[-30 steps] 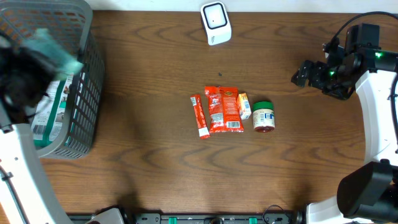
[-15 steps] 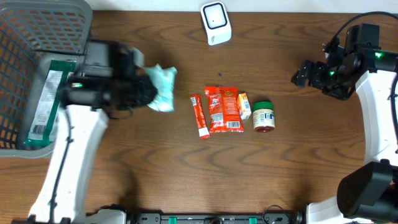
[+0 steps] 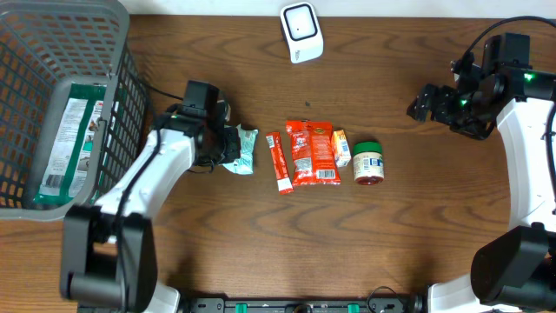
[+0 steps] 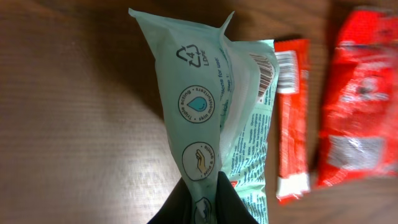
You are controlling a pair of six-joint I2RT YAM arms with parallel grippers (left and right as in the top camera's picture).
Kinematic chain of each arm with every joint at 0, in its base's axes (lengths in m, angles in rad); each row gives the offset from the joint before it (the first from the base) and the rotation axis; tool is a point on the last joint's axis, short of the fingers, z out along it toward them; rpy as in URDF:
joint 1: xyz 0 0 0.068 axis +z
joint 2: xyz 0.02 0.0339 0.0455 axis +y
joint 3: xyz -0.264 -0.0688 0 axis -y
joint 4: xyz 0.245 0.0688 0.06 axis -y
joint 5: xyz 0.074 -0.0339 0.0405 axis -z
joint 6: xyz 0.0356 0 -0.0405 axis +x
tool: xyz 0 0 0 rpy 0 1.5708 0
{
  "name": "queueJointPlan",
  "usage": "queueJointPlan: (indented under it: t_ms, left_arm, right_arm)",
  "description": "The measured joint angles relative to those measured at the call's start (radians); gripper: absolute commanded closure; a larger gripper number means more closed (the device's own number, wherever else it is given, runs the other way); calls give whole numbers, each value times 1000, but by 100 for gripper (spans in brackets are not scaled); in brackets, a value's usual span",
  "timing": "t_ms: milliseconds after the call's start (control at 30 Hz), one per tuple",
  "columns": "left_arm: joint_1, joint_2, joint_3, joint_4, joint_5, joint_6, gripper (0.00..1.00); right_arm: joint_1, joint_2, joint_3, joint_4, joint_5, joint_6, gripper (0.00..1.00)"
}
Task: Scan the item barcode
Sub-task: 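Lift the green packet out and lower it left of the stick packet, then regrasp the green packet and drag it toward the stick packet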
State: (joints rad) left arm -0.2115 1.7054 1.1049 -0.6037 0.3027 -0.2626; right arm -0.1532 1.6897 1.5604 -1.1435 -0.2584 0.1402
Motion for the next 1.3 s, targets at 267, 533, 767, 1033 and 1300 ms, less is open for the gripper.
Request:
queueJointPlan:
  t_ms: [267, 533, 767, 1033, 1300]
  left_arm:
    - [8, 82, 10, -55, -6, -23, 34]
    - [14, -38, 98, -73, -3, -26, 90]
    - [8, -22, 91, -47, -2, -25, 92]
    - [8, 154, 69, -70, -3, -25, 92]
    - [6, 191, 84, -122, 3, -18, 89]
  right_arm:
    - [0, 0, 0, 0, 0, 0, 1]
    - [0, 0, 0, 0, 0, 0, 1]
    - [0, 0, 0, 0, 0, 0, 1]
    - [0, 0, 0, 0, 0, 0, 1]
    - [0, 0, 0, 0, 0, 0, 1]
